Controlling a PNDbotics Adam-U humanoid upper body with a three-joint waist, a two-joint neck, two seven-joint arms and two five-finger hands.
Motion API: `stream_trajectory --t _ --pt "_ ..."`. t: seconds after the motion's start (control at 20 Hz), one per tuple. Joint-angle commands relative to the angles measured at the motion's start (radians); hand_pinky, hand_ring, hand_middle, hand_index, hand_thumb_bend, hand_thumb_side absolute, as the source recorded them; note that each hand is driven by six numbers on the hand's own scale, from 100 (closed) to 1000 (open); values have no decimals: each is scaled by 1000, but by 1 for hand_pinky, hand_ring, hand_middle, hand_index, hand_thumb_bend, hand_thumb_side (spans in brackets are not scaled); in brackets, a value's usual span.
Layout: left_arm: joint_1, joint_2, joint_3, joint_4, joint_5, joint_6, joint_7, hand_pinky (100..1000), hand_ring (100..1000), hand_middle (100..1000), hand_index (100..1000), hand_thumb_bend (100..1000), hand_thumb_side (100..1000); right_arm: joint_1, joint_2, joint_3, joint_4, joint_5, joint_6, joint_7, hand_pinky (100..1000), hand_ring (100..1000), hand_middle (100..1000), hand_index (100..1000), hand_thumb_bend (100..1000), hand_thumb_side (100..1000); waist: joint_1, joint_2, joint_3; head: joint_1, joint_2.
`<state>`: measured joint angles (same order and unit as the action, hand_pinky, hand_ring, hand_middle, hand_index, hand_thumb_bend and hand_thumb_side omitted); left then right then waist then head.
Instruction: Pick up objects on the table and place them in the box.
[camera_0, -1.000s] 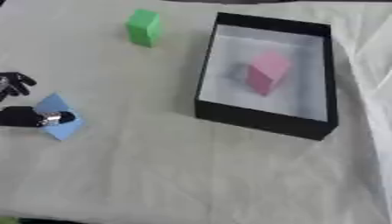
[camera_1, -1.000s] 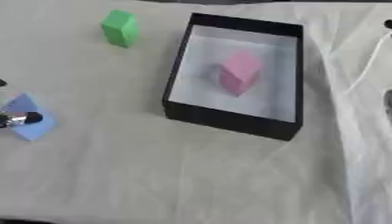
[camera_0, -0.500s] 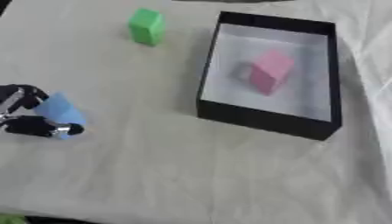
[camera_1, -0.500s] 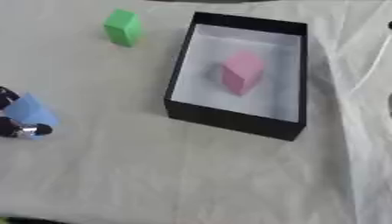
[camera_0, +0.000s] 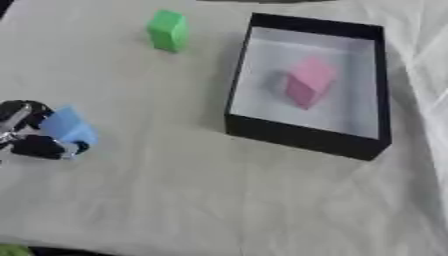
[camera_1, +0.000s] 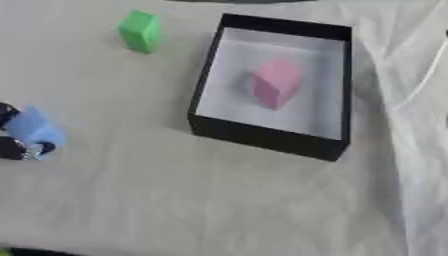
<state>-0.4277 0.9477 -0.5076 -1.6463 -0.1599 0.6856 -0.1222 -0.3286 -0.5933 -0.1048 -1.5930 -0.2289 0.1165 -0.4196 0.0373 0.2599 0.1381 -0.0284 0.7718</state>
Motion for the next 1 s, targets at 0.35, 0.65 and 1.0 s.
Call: stream_trajectory --t 0.35,0.65,1.0 --pt "-6 59 46 -110 7 -34 7 843 717 508 549 257 111 -5 -23 -15 -12 0 -5 4 921 814 853 876 100 962 10 -2 6 -5 -2" --pt "-96 143 148 -336 30 -69 22 832 699 495 521 207 100 -5 -33 -18 -16 -4 -11 3 922 814 853 876 100 953 8 -13 13 -42 -2" --pt "-303 102 189 -354 47 -174 -17 811 690 491 513 211 100 -6 -44 -15 -15 -7 -12 5 921 814 853 876 100 946 9 -29 17 -73 -2"
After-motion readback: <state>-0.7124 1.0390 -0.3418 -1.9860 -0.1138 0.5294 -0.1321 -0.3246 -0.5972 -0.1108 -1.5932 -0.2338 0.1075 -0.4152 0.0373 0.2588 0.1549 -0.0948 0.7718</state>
